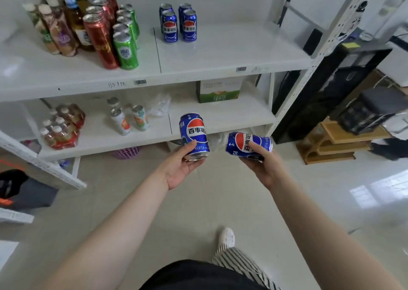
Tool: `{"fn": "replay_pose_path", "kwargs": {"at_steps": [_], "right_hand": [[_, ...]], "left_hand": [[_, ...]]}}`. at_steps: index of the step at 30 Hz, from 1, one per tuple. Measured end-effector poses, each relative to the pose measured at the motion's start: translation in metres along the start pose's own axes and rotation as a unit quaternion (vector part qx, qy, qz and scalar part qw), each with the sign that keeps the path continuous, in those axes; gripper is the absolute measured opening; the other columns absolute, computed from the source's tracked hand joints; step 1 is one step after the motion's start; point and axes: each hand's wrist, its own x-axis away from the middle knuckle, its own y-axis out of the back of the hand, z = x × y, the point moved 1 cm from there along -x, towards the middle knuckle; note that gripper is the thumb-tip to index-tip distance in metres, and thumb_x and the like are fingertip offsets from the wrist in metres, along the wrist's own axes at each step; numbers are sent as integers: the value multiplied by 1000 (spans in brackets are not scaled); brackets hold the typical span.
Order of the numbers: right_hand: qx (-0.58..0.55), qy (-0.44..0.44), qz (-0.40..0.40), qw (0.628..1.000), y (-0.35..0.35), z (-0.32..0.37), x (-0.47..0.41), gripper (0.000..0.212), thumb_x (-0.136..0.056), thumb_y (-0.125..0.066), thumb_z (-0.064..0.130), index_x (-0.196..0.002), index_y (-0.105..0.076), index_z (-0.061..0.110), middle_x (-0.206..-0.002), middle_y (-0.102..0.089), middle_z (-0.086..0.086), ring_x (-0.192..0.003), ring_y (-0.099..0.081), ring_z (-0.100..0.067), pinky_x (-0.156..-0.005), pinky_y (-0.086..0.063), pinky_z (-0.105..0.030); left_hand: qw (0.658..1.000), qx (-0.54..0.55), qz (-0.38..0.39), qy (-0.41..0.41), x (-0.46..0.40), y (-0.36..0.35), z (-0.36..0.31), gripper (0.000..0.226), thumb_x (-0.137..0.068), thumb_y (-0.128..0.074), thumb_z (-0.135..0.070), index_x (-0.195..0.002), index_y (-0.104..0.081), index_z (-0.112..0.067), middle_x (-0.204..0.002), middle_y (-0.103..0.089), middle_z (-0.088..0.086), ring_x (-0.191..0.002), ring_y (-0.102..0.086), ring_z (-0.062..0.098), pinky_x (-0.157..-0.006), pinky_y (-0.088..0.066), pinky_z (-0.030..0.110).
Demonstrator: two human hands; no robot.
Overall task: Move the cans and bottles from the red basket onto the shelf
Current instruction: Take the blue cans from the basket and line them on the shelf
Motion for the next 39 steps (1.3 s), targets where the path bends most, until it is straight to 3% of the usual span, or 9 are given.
{"fn": "replay_pose_path", "kwargs": {"at_steps": [3, 10, 13, 20, 23, 25, 30, 34, 39], "right_hand": [[-64, -28, -4, 998, -25, 24, -53, 27, -82, -69, 8, -106, -58, 6, -106, -65, -14, -100, -65, -27, -91, -55, -41], [31, -31, 56, 997, -107, 96, -172, 9, -84, -68, 16, -91, -63, 12, -91, -66, -5, -81, -61, -14, -76, -50, -23], [-4, -50, 96, 994, -150, 131, -214, 8, -86, -67, 15, -92, -64, 12, -93, -67, -6, -86, -64, -16, -85, -55, -28], [28, -60, 163, 984, -224, 166, -297, 27, -86, -65, 27, -111, -60, 19, -112, -68, -5, -108, -62, -22, -99, -47, -43], [86, -59, 165, 981, -249, 163, -328, 16, -87, -60, 40, -100, -62, 32, -102, -71, 8, -96, -64, -8, -87, -43, -30], [58, -58, 172, 982, -264, 161, -347, 14, -88, -59, 36, -98, -63, 27, -91, -73, 8, -81, -68, -6, -75, -46, -24], [37, -85, 210, 973, -287, 162, -388, 26, -79, -67, 19, -103, -63, 13, -99, -72, -6, -88, -67, -20, -84, -55, -35], [118, 12, 204, 972, -295, 156, -414, 38, -80, -67, 5, -117, -62, 3, -107, -70, -11, -95, -66, -24, -86, -53, -32], [247, 169, 123, 946, -294, 149, -434, 51, -69, -81, 2, -114, -62, 14, -107, -71, -2, -95, -68, -14, -80, -55, -26]], "left_hand": [[1000, 0, -19, -23, -48, -8, -28, 96, -38, -95, -29, -122, -57, -2, -109, -70, 15, -94, -70, 25, -83, -59, 34], [992, -45, -66, -95, -138, -33, -115, 48, -70, -79, -33, -110, -63, -12, -99, -74, 4, -98, -65, 19, -88, -49, 27], [988, -38, -73, -133, -166, -38, -158, 68, -53, -89, -39, -110, -64, -11, -101, -75, 4, -93, -70, 15, -82, -55, 25], [970, -97, -116, -191, -225, -24, -235, 38, -81, -62, 6, -114, -57, -12, -104, -68, 7, -95, -65, 20, -86, -54, 30], [962, -131, -134, -201, -255, -12, -266, 48, -76, -63, 15, -112, -54, -14, -102, -66, 4, -96, -64, 19, -90, -52, 30], [958, -161, -137, -195, -276, -3, -286, 55, -73, -66, 15, -118, -52, -13, -106, -65, 3, -101, -62, 19, -88, -51, 30], [933, -264, -141, -201, -322, 8, -328, 64, -66, -75, 12, -119, -55, -15, -105, -66, 1, -93, -62, 14, -69, -52, 23], [920, -306, -140, -203, -353, 18, -340, 66, -61, -78, 12, -115, -55, -18, -106, -66, 5, -97, -62, 19, -70, -51, 21], [905, -329, -138, -230, -373, 25, -342, 74, -61, -80, 9, -124, -52, -17, -109, -66, 2, -100, -63, 17, -82, -50, 24]]}}
